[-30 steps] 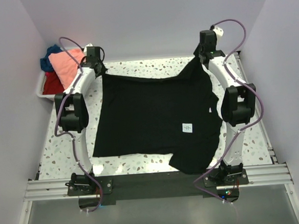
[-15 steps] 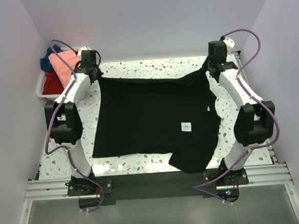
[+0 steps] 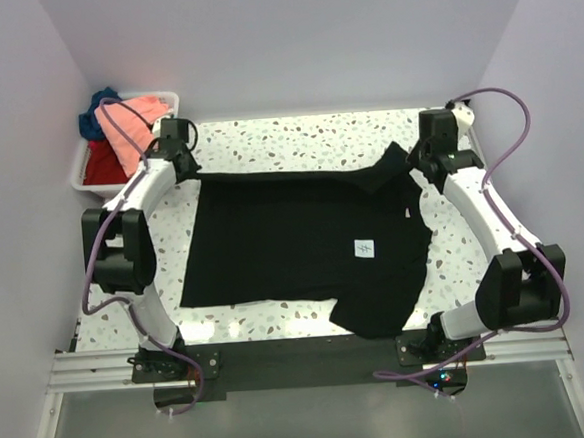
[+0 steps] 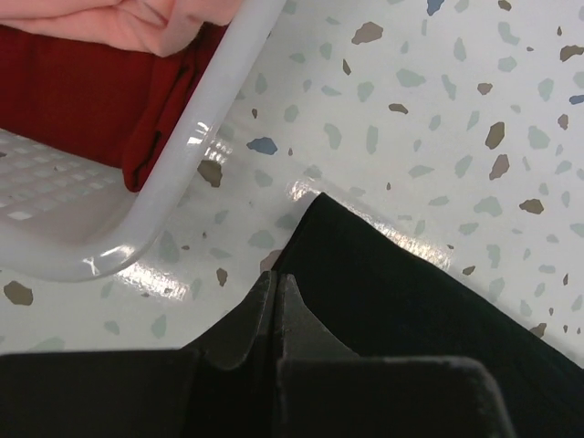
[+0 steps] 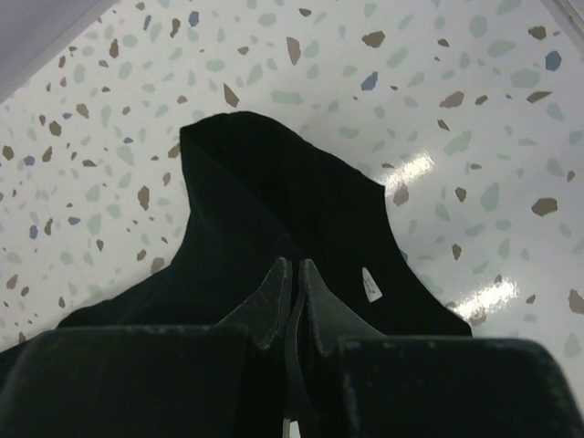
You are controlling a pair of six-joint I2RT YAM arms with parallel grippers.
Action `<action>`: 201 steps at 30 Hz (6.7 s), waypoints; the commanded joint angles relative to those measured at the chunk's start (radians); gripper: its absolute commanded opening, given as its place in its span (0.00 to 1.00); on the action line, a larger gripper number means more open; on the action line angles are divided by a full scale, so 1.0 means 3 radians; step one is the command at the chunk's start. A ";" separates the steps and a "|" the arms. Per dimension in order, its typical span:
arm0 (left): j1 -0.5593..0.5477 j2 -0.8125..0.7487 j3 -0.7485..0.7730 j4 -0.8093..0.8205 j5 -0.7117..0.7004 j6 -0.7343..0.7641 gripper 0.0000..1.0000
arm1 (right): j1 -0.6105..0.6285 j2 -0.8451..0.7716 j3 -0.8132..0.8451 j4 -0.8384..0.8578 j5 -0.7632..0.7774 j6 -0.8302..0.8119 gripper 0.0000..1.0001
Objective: Fold and stack the t-shirts
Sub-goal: Fold the tshirt
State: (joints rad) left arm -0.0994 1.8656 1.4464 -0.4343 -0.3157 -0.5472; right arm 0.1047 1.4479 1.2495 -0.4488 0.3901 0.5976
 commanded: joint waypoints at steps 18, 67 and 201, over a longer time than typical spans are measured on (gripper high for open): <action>0.0004 -0.0395 -0.0633 -0.0183 -0.0022 -0.0180 0.00 | -0.0001 0.0036 -0.0529 -0.0324 -0.0098 0.0472 0.00; -0.0211 -0.0185 -0.0449 -0.0112 0.0306 -0.0119 0.57 | 0.1190 0.0466 -0.0529 -0.0549 -0.0405 0.0058 0.43; -0.1571 0.0654 0.0553 0.0113 0.1967 0.0853 0.57 | 0.0541 0.0077 -0.1235 -0.0575 -0.0922 0.0309 0.34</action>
State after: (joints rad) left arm -0.5632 2.0609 1.5692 -0.4267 0.2371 -0.2955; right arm 0.2546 1.4670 0.8909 -0.6292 0.1322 0.6735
